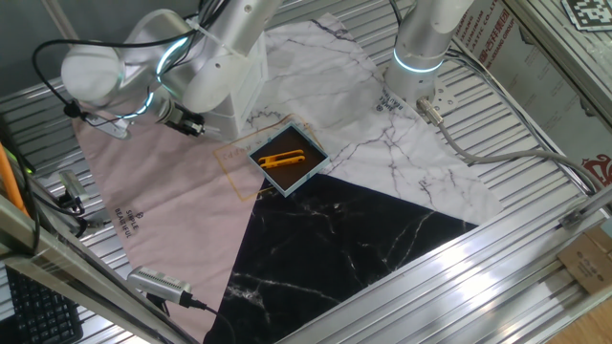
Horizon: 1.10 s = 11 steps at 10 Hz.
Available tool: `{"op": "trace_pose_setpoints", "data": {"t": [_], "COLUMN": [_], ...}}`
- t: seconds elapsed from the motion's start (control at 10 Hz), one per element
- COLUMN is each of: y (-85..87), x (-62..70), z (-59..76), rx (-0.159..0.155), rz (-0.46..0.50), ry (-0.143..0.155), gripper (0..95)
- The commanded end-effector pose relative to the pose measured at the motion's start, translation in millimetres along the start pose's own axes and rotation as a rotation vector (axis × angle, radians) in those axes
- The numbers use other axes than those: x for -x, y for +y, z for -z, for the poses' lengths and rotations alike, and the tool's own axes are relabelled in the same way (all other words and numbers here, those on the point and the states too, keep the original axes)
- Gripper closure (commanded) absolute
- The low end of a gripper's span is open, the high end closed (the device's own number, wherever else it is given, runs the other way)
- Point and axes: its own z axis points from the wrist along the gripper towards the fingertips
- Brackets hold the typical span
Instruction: Grasp the handle and open the drawer
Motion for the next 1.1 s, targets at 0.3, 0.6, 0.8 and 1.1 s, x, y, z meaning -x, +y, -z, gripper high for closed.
{"op": "trace_pose_setpoints", "data": {"t": [0.3, 0.6, 0.8, 1.1], "y": [0.1, 0.3, 0.9, 0.8], "x": [1.3, 2.9, 4.5, 6.7], "z": [0.2, 0.2, 1.3, 2.3], "rx": [0.007, 0.006, 0.003, 0.008], "rz": [-0.004, -0.005, -0.006, -0.009], "ry": [-0.004, 0.000, 0.006, 0.001], "gripper": [95.0, 95.0, 95.0, 95.0]}}
